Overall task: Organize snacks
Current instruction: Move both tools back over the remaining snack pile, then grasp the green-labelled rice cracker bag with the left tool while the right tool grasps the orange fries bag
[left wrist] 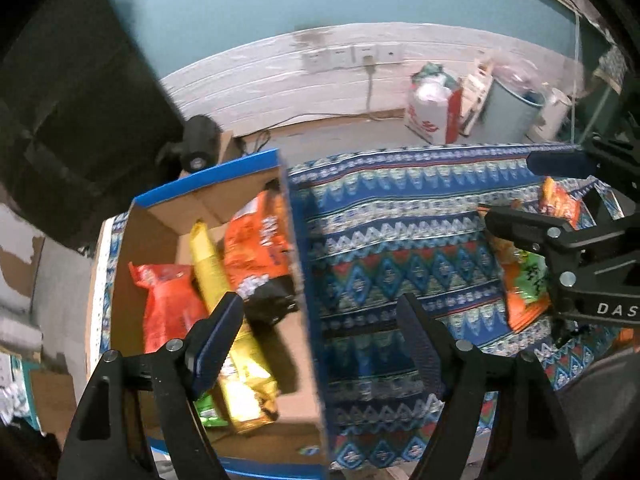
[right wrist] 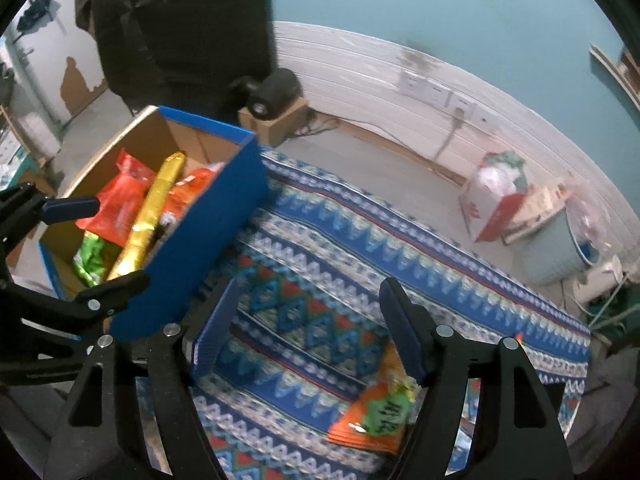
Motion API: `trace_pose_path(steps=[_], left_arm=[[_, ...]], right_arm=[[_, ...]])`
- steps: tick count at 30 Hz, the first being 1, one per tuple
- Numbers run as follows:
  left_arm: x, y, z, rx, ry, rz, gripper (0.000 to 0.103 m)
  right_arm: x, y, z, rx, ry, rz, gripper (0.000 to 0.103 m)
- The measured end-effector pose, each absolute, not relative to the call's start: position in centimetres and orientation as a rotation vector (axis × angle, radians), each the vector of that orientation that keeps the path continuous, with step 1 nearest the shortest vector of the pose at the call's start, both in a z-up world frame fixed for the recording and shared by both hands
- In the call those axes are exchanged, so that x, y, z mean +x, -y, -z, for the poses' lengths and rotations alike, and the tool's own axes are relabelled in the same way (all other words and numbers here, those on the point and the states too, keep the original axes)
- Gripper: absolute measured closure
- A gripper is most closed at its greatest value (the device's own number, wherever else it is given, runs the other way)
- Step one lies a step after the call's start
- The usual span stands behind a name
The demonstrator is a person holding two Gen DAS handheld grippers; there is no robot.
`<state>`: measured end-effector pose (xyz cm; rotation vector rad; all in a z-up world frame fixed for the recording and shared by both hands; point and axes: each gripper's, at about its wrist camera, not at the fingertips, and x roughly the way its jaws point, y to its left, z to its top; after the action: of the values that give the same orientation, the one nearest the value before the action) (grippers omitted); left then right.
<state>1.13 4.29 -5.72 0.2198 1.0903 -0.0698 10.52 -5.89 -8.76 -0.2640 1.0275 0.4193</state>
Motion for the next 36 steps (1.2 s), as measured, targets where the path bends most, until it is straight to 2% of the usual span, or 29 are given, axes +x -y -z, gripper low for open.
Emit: trace_pose_path(steps=[17, 36], left_arm=[[2.7, 6.7, 8.1, 0.316, -1.142, 0.215, 0.021], [5.9, 15.5, 13.8, 0.236, -1.309, 0.330, 0.020]], right_arm=[[9.6, 16.1, 10.8, -0.220, -1.099, -0.276, 0.031], [10.8, 27.1, 13.3, -0.071, -1.156, -0.120, 0.031]])
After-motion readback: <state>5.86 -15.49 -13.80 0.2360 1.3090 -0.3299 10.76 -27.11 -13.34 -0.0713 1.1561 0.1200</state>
